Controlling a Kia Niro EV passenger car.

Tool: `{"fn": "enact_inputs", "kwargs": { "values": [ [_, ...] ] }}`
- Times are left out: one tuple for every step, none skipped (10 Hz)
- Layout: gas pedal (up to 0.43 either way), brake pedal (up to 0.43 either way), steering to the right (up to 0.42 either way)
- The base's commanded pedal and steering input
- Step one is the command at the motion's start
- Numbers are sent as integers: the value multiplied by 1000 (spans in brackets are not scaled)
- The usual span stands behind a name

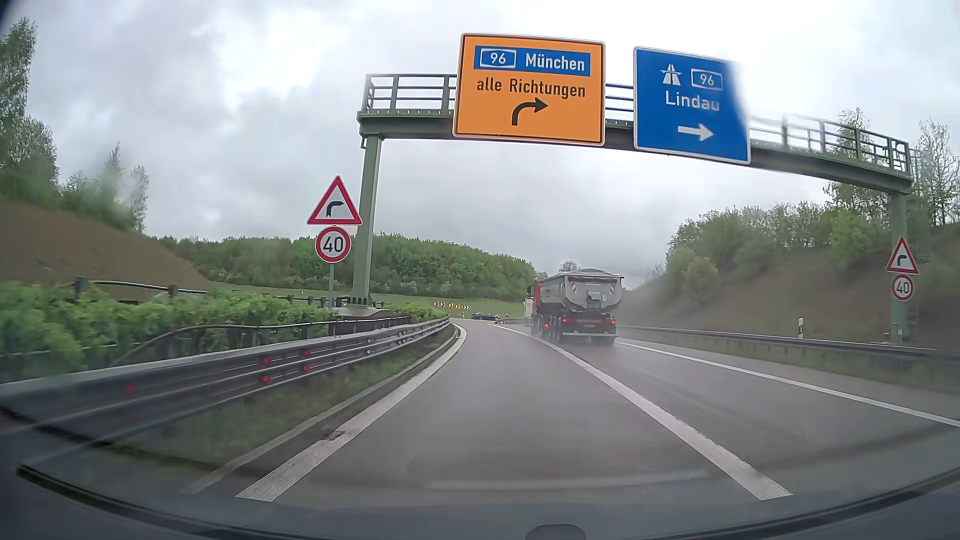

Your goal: Follow the waypoints while adhering to traffic rules and regulations

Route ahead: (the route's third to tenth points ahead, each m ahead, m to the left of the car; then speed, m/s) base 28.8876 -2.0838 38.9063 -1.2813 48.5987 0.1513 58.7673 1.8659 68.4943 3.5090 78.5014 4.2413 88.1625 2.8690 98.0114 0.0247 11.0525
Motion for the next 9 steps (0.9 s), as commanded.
{"fn": "enact_inputs", "kwargs": {
  "values": [
    [130,0,-10],
    [118,0,-11],
    [118,0,-12],
    [110,0,-12],
    [110,0,-12],
    [110,0,-13],
    [110,0,-12],
    [110,0,-10],
    [110,0,-5]
  ]
}}
